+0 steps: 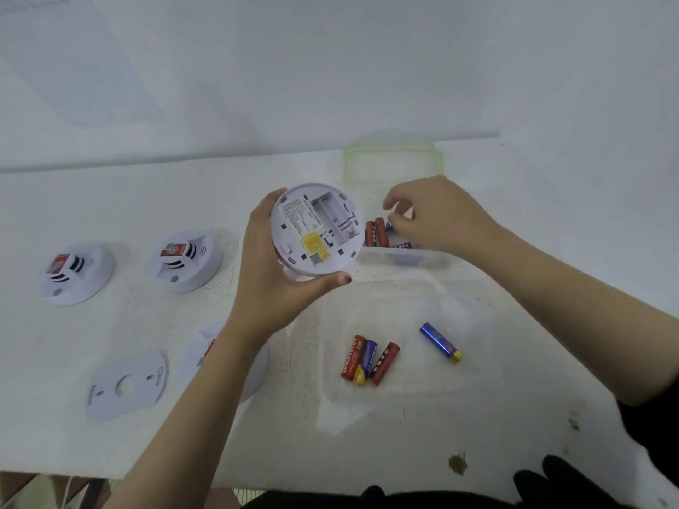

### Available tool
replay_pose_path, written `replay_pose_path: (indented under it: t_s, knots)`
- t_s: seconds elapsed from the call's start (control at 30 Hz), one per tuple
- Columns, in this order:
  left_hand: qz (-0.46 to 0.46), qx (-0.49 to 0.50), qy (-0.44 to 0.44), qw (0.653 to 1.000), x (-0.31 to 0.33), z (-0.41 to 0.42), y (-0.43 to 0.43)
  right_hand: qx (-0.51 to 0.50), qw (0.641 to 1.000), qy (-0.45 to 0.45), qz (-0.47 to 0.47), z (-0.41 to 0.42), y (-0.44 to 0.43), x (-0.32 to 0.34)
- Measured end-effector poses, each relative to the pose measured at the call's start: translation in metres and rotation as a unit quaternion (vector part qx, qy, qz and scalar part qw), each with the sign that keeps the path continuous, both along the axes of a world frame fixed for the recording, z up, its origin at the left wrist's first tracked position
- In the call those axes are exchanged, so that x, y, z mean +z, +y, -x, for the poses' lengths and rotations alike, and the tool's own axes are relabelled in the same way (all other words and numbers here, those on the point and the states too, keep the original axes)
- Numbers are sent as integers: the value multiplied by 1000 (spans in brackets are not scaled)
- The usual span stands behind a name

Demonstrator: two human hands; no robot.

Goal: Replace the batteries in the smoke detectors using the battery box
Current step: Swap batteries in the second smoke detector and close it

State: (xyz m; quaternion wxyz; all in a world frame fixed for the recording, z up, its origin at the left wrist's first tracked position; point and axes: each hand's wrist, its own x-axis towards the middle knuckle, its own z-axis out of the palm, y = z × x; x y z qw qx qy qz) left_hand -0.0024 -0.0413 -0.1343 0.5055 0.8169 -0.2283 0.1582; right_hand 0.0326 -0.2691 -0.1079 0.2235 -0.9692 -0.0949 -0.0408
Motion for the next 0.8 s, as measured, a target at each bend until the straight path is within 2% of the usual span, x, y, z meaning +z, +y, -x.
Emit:
replay_pose_path:
  t_s: [0.27,0.4,0.67,0.73,0.8]
  knots:
    - [13,-8,-8,1000,4,-14,-8,18,989,45,141,-25,24,-8]
    - [14,1,-3,1000,2,-18,-10,41,987,81,130,-25,23,-5]
    - [-8,29,10,999,-1,-22,-10,15,999,43,-5,-19,10,-14]
    - [-12,40,11,999,-2,-22,-9,4,996,20,-87,-14,7,-8]
    - [-15,52,6,999,-1,-21,-8,-11,976,-1,-218,-6,8,5]
